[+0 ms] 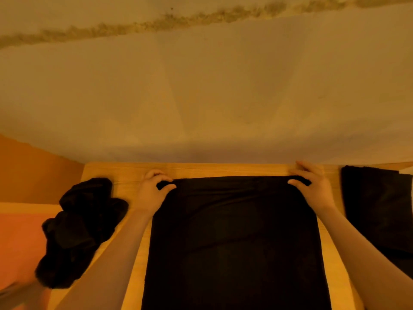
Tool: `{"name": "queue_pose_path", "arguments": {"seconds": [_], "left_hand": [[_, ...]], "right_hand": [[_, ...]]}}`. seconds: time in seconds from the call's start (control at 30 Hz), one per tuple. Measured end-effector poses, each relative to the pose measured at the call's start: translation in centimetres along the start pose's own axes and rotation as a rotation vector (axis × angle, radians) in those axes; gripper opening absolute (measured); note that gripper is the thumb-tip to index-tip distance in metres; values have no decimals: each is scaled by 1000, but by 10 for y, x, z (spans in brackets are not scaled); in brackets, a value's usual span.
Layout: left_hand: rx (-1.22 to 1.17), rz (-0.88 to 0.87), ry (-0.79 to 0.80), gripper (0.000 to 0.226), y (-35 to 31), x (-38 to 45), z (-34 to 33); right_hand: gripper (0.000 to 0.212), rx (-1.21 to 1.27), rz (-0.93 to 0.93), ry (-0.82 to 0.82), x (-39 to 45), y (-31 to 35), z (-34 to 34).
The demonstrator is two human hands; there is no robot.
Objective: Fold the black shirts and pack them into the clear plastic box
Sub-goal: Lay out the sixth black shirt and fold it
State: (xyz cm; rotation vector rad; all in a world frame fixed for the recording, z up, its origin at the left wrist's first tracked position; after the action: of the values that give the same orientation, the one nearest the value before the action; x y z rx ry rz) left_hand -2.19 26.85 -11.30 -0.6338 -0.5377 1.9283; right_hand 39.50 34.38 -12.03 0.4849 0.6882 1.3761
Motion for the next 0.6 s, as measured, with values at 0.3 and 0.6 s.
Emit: {"name": "queue_pose_path", "arguments": {"seconds": [0.3,0.6], "left_hand": [[-14,59,-40,7,0,16,3],[409,-320,-277,22,-48,-12,1]], "right_hand": [[5,10,47,22,18,12,2],[25,-359,311,-190,-11,59,-10]]}}
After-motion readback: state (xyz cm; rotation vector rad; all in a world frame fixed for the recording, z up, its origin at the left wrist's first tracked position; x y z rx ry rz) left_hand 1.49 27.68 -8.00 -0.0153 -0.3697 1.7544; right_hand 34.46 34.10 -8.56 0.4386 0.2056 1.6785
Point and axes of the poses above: each hand's wrist, its own x-axis towards the middle knuckle, its own z-axis out of the back of the hand, y = z × x, the point moved 9 cm from there along x, towards the middle knuckle, and after that the axes turned 5 degrees about -y, right-handed, at the moved point
